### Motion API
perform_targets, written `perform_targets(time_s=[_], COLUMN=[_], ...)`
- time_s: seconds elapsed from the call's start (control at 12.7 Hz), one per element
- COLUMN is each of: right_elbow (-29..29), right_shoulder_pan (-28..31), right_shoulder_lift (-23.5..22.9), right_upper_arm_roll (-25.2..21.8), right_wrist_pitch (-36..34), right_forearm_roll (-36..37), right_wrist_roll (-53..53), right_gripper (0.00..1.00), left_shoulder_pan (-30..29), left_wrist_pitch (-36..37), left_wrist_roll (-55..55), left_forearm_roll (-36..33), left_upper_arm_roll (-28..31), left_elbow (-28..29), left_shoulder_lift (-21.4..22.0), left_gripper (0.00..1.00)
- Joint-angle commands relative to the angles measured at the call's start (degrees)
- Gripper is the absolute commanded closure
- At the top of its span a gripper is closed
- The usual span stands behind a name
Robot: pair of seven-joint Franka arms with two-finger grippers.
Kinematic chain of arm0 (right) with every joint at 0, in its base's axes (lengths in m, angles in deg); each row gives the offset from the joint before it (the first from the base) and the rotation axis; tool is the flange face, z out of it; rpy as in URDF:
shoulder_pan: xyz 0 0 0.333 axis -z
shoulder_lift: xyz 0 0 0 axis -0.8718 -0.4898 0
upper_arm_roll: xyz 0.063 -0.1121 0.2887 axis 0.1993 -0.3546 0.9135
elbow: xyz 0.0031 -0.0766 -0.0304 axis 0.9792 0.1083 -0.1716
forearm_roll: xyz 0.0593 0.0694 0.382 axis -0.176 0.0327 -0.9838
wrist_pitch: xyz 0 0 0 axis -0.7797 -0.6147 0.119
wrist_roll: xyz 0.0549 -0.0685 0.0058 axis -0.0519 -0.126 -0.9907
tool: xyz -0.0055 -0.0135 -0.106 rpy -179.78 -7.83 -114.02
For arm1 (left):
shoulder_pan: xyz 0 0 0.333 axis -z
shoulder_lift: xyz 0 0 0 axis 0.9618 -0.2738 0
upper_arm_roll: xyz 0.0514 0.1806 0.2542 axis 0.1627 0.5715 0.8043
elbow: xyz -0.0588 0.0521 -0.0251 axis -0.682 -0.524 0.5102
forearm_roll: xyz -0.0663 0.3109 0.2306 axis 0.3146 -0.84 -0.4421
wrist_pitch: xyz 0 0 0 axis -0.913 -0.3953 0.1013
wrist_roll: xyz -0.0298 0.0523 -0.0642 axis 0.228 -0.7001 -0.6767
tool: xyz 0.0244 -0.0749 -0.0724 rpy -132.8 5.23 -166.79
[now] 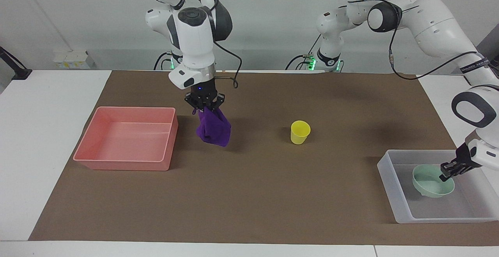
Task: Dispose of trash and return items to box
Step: 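Grasp the purple cloth with the right gripper and lift it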
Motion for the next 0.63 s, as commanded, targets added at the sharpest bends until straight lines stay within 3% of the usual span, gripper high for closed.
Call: perform_targets(time_s=[0.0, 0.24, 0.32, 0.39, 0.55], right_elbow=[-4.45, -6.84, -6.84, -6.84, -7.37], right_shoulder_pan=[0.44, 1.84, 3.42, 4.04, 6.32], right_shoulder_lift=[1.16, 2.39, 3.36, 3.98, 5.03], right_upper_arm_roll=[0.06, -0.12, 0.14, -0.03, -0.03], right_wrist_pitch=[-6.96, -13.04, -13.49, -14.71, -17.26], right_forearm_roll=[0.82, 1.52, 1.44, 1.44, 1.09], right_wrist_roll=[1.48, 0.70, 0.26, -1.23, -4.56], right_gripper=[1.00, 1.00, 1.00, 1.00, 1.00], left_shoulder_pan=[0.01, -0.43, -0.17, 0.01, 0.18], left_wrist_pitch=[-2.57, -2.04, -2.04, -1.52, 1.37], left_wrist_roll=[0.03, 0.12, 0.12, 0.21, 0.39], left_forearm_roll=[-1.15, -1.33, -1.33, -1.42, -3.16], left_upper_arm_roll=[0.04, 0.13, 0.04, 0.13, 0.13], left_elbow=[2.61, 2.53, 2.70, 2.61, 1.30], left_shoulder_lift=[0.08, 0.08, 0.17, 0.26, 0.61], left_gripper=[1.00, 1.00, 0.70, 0.50, 0.42])
